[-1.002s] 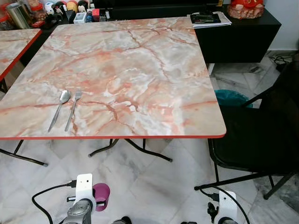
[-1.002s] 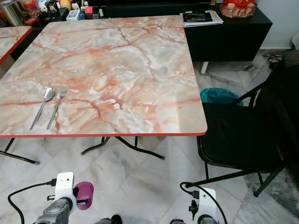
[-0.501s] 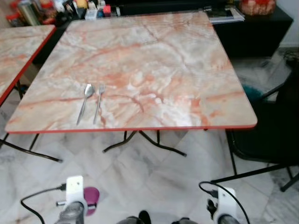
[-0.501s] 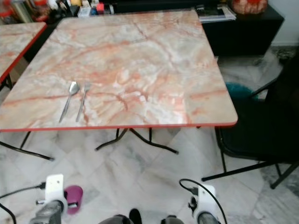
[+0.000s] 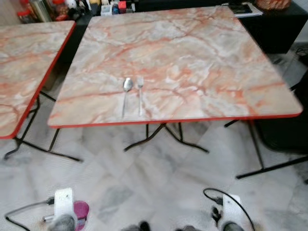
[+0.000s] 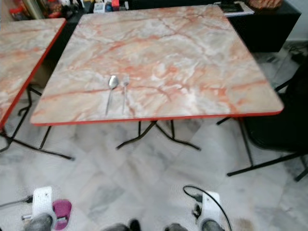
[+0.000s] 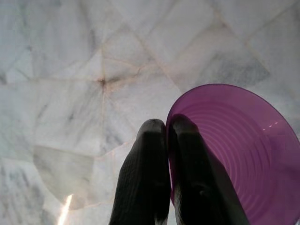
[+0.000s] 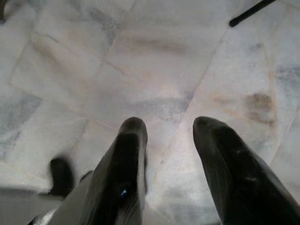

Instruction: Setting the table

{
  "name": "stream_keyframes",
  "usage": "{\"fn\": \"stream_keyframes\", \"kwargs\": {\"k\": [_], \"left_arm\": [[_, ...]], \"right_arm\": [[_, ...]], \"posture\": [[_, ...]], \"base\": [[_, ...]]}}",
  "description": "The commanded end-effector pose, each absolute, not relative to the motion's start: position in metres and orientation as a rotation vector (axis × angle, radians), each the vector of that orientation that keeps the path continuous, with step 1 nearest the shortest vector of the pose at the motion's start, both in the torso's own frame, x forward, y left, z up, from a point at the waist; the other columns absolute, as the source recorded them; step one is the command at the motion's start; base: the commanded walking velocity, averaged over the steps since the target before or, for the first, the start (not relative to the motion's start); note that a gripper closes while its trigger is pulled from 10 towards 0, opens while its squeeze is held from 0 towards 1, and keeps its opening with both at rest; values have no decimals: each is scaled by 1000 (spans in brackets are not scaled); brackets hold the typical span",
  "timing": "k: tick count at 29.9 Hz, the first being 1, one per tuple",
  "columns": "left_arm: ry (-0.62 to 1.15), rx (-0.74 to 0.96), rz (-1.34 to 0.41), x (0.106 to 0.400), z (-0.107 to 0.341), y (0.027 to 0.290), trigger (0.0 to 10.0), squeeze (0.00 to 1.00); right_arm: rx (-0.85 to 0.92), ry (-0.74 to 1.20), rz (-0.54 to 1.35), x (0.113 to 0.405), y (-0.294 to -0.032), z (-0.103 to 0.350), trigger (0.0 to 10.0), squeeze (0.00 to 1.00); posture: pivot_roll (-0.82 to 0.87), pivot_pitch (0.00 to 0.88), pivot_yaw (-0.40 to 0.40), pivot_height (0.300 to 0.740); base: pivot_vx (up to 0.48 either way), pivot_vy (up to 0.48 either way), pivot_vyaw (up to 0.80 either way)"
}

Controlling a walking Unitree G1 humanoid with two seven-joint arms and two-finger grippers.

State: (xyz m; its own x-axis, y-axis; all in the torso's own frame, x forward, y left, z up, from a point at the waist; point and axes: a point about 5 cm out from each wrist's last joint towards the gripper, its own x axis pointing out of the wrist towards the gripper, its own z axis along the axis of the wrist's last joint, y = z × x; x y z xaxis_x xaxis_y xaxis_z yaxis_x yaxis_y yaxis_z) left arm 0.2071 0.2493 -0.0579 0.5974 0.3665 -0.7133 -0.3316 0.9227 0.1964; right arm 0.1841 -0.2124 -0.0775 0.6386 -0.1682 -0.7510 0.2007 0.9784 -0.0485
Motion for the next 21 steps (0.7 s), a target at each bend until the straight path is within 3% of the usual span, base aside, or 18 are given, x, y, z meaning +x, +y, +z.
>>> {"fn": "stream_keyframes", "kwargs": {"k": [1,21], "left_arm": [[845,48,435,204,-57,257,10000,0],[863,72,446,196,-60,261,10000,0]], "right_arm": [[51,860,-199,182,-206,-79,10000,0],[55,871,-202,177,-204,-82,10000,0]], "posture": [[-59,163,61,740],[-59,99,70,740]], "base": [[0,480,0],[0,480,0]]}}
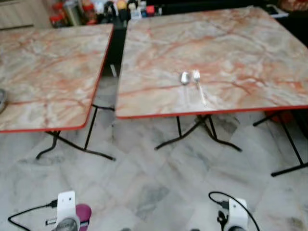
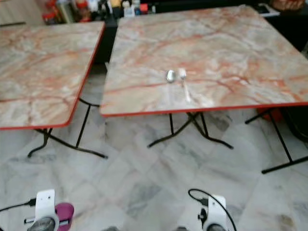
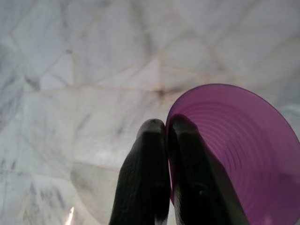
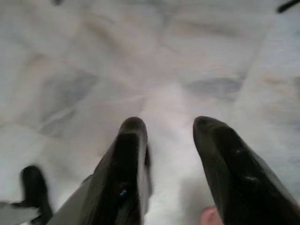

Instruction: Setting the table

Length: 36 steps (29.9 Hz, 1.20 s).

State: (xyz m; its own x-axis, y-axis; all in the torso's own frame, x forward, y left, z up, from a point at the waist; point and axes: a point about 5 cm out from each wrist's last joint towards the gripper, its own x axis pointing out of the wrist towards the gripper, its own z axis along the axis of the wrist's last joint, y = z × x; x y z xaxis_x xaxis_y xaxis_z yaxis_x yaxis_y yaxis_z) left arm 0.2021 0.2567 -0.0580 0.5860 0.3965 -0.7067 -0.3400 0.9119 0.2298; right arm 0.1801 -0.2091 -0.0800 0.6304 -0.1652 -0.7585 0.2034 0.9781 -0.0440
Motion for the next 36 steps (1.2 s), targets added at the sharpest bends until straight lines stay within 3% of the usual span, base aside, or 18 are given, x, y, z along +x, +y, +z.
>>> {"fn": "stream_keyframes", "kwargs": {"k": [1,36], "left_arm": [[863,72,444,196,-60,261,10000,0],[856,68,425,199,-61,254,10000,0]], "right_arm": [[58,870,-205,176,-204,-82,10000,0],[65,859,-206,178,-207,-81,10000,0]], "posture": [[-59,97,69,740],[-40,152,56,740]], "base": [[0,480,0],[0,480,0]]}}
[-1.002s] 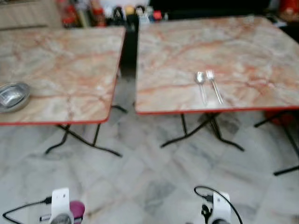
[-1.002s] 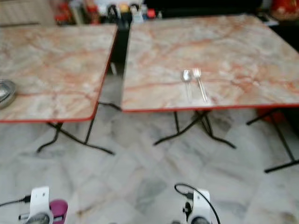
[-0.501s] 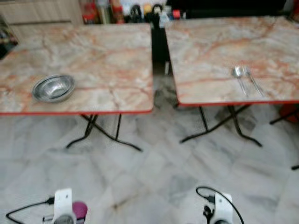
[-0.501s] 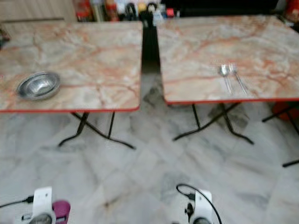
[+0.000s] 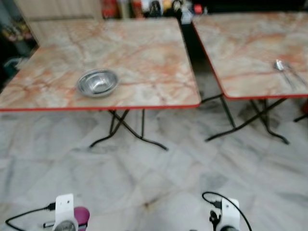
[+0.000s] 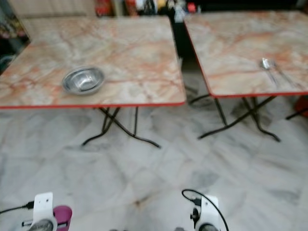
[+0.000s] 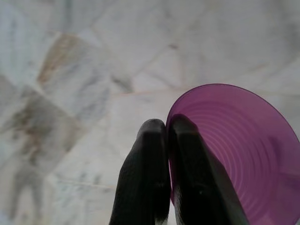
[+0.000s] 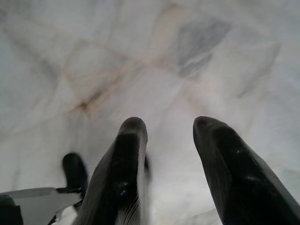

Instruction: Setting the table

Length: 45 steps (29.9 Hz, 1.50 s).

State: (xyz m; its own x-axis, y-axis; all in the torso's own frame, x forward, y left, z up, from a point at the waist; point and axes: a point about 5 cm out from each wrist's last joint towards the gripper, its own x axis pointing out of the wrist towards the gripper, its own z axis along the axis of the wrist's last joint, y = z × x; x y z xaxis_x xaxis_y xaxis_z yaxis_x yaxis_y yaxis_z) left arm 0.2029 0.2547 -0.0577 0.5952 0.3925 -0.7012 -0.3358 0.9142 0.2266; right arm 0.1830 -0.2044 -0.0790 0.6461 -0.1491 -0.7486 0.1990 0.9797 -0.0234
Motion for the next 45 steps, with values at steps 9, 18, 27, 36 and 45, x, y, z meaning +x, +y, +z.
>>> {"fn": "stream_keyframes", "kwargs": {"k": [9,18,27,36,45], "left_arm": [[851,67,426,200,-60,253,10000,0],[824,64,418,204,-58,252,10000,0],[791,29,388,208,-56,248,10000,0],[783,29,381,211,-55,245,10000,0],[784,27,372,210,-56,244,10000,0]], "right_arm": [[65,858,-207,178,-207,-81,10000,0],[65,857,-205,179,-207,-81,10000,0],[66,854,-204,180,-207,-80,10000,0],[65,855,-202,180,-207,-80,10000,0],[67,867,-200,179,-207,-81,10000,0]], "posture": [[-39,165,53,740],[-34,180,50,740],[-37,187,50,740],[-35,184,49,740],[-36,182,51,740]], "base": [[0,480,0],[0,321,0],[0,0,0],[224,0,0],[330,0,0]]}}
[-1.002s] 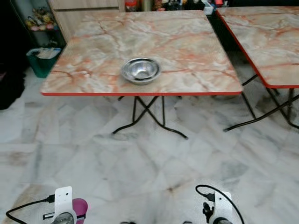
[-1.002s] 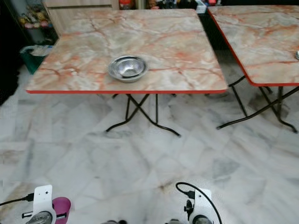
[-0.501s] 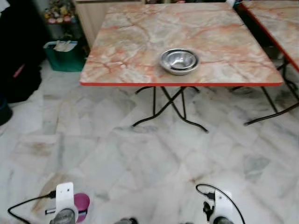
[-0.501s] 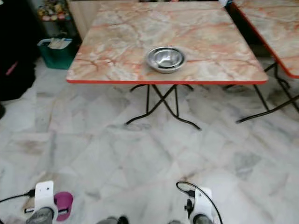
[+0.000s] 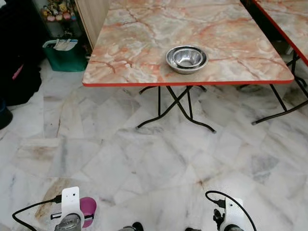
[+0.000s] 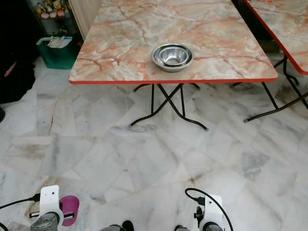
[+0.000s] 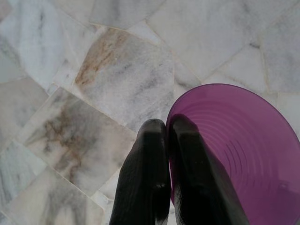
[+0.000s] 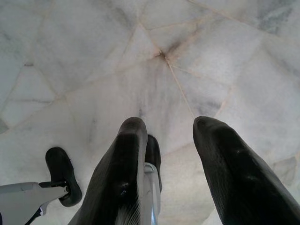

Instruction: Setting the table

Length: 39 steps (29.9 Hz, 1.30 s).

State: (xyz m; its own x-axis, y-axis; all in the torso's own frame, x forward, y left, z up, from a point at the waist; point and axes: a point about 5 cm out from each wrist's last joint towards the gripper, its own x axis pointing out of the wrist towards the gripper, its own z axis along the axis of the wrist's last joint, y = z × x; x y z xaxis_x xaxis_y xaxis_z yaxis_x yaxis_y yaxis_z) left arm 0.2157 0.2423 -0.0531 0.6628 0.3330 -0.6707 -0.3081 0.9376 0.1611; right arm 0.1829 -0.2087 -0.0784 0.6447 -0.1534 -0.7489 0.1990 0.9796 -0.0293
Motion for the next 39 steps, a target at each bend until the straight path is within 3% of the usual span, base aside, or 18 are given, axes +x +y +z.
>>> {"fn": "stream_keyframes", "kwargs": {"k": [1,39], "left_arm": [[784,26,371,210,-56,244,10000,0],[790,18,354,209,-58,242,10000,0]], "right_arm": [[68,870,-199,179,-207,-81,10000,0],[61,859,-201,179,-206,-81,10000,0]], "posture": [[-36,179,51,740],[-40,179,57,740]], "base": [[341,0,-575],[392,0,-26]]}}
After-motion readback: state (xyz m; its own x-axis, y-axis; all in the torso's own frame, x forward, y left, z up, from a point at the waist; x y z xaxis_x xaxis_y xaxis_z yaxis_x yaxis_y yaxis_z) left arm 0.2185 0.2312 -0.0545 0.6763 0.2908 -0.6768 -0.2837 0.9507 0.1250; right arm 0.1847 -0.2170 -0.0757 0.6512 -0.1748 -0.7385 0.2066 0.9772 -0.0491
